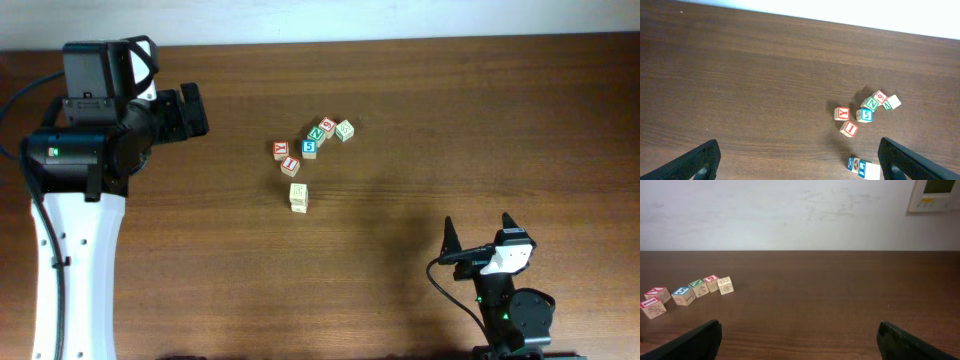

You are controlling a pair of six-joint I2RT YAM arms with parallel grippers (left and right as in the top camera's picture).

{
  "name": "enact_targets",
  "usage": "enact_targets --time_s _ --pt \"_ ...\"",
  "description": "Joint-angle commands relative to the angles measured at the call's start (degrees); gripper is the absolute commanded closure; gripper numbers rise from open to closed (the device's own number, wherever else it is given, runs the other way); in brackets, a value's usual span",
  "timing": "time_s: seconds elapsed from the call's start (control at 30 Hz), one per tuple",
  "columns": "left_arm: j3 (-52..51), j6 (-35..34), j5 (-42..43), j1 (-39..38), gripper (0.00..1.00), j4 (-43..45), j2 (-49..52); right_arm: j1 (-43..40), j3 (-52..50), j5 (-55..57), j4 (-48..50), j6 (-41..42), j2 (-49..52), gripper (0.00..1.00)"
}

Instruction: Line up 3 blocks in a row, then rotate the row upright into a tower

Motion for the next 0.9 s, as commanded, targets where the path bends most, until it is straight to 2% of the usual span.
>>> enact_targets --time_s 0.0,0.13,0.17,0.2,0.3,0.33,0.43,0.53,0.63,0.73,0.8,0.87 --pt "0.42 -0.68 0.24 0.11 0.01 -0.17 -0.17 -0.35 -0.39 -0.11 -0.15 0.04 -0.33 0.01" --pt "-0.72 -0.20 -3.69 0.13 0.01 0.17 -1.01 -0.35 -0.39 -0.11 -0.17 0.04 -0.33 0.02" --pt "-3.52 2.16 -2.69 0.07 0.01 2.91 -2.86 -0.35 -0.39 -0.11 -0.17 0.04 -0.33 0.01" --pt "-8.41 7.37 0.39 0.07 0.01 8.33 -5.77 -0.35 -0.39 -0.11 -0.17 0.04 -0.33 0.01" --pt "-30.95 20.20 9.20 0.07 0.01 30.14 -18.34 -0.35 -0.39 -0.11 -0.17 0.04 -0.33 0.01" --pt "-41.33 20.90 9.70 0.09 0.01 38.95 -24.74 -0.35 -0.39 -0.11 -0.17 0.04 -0.33 0.01" --pt "-64.02 23.32 9.66 0.09 0.01 56.13 -39.43 -0.35 -0.39 -0.11 -0.17 0.04 -0.33 0.02" --pt "-83.97 25.00 8.98 0.09 0.01 67.06 -55.30 -0.35 -0.39 -0.11 -0.17 0.07 -0.33 0.01" --pt "-95.93 27.02 7.34 0.07 0.01 67.80 -71.08 -0.35 -0.39 -0.11 -0.17 0.04 -0.33 0.02" --pt "-100.19 27.02 6.56 0.09 0.01 66.20 -77.77 -0.35 -0.39 -0.11 -0.17 0.04 -0.33 0.01" --pt "-100.26 26.67 4.31 0.09 0.01 57.90 -82.16 -0.35 -0.39 -0.11 -0.17 0.07 -0.33 0.01" --pt "-100.26 26.58 4.15 -0.04 0.01 58.16 -83.93 -0.35 -0.39 -0.11 -0.17 0.04 -0.33 0.02"
